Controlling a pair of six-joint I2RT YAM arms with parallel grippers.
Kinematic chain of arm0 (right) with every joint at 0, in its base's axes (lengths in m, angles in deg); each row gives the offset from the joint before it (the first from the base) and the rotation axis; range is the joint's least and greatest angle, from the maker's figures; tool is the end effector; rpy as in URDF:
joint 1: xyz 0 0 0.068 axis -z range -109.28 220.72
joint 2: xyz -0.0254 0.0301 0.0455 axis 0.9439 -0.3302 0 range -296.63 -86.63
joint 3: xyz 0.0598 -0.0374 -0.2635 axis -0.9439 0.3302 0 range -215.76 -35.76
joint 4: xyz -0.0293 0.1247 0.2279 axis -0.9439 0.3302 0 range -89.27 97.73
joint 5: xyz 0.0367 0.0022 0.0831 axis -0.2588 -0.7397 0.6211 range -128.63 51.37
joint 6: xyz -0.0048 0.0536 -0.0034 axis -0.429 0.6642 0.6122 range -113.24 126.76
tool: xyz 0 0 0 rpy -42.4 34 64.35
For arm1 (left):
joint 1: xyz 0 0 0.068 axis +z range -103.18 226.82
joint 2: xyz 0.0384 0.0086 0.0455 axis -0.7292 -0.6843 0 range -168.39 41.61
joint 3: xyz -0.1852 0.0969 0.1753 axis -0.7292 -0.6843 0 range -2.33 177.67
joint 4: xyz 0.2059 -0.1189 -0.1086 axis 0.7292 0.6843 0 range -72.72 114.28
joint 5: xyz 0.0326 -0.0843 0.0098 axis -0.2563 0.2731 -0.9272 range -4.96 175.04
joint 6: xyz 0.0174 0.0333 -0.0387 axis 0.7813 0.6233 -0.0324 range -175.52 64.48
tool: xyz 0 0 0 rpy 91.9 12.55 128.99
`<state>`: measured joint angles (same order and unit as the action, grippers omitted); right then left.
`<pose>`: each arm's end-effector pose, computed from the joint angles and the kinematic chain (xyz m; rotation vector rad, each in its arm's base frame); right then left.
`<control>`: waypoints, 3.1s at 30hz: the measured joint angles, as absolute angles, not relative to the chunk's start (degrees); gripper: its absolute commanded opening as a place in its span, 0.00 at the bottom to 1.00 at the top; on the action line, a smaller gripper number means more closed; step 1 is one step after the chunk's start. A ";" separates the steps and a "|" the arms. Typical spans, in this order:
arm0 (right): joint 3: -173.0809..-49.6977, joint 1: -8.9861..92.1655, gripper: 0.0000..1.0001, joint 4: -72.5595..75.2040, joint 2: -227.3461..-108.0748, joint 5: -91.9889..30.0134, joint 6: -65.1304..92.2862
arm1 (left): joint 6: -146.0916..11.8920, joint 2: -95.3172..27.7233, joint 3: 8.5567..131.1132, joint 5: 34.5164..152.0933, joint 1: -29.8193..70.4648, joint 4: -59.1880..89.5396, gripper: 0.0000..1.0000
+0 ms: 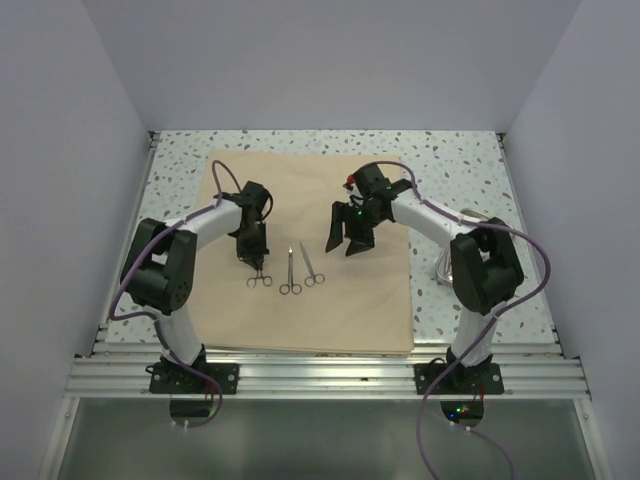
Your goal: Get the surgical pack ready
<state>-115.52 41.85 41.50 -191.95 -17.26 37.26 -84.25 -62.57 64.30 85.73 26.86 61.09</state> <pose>0.3262 0.1947 0.2185 -0.0726 2.8690 0.7677 0.3118 -0.1136 0.1594 -0.2285 2.9983 -0.1101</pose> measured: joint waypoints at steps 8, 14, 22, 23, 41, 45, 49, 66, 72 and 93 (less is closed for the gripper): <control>-118.39 38.60 0.63 29.28 -201.52 -7.52 48.54 | -83.92 -57.06 64.17 90.39 26.99 61.05 0.00; -122.36 36.85 0.63 23.82 -205.76 -4.59 54.53 | -83.95 -53.65 61.76 92.88 26.99 60.81 0.00; -126.76 33.85 0.60 20.10 -210.02 -4.61 59.47 | -84.01 -52.76 60.54 95.59 26.97 60.65 0.00; -127.70 33.55 0.59 20.37 -210.72 -4.70 59.45 | -84.01 -52.67 60.52 95.57 26.97 60.63 0.00; -120.57 46.07 0.60 38.35 -197.43 -17.68 47.30 | -86.61 -57.65 62.59 89.51 21.37 60.37 0.56; -120.51 46.68 0.60 39.42 -192.67 -19.49 45.33 | -87.68 -60.12 63.90 86.06 19.60 61.03 0.55; -119.83 45.46 0.60 39.62 -190.81 -19.67 44.46 | -88.40 -61.70 64.10 83.37 17.70 61.83 0.52; -118.84 43.97 0.59 40.15 -192.21 -19.49 43.95 | -89.26 -61.85 62.88 80.53 16.76 61.35 0.07; -120.35 40.06 0.59 37.54 -197.02 -15.78 46.95 | -89.10 -60.89 62.07 80.66 16.80 60.68 0.00; -124.88 32.87 0.58 23.78 -208.60 -7.58 62.77 | -88.95 -55.21 60.52 86.48 16.80 58.47 0.00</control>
<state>-124.88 32.87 23.78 -208.60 -7.58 62.77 -88.95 -55.21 60.52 86.48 16.80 58.47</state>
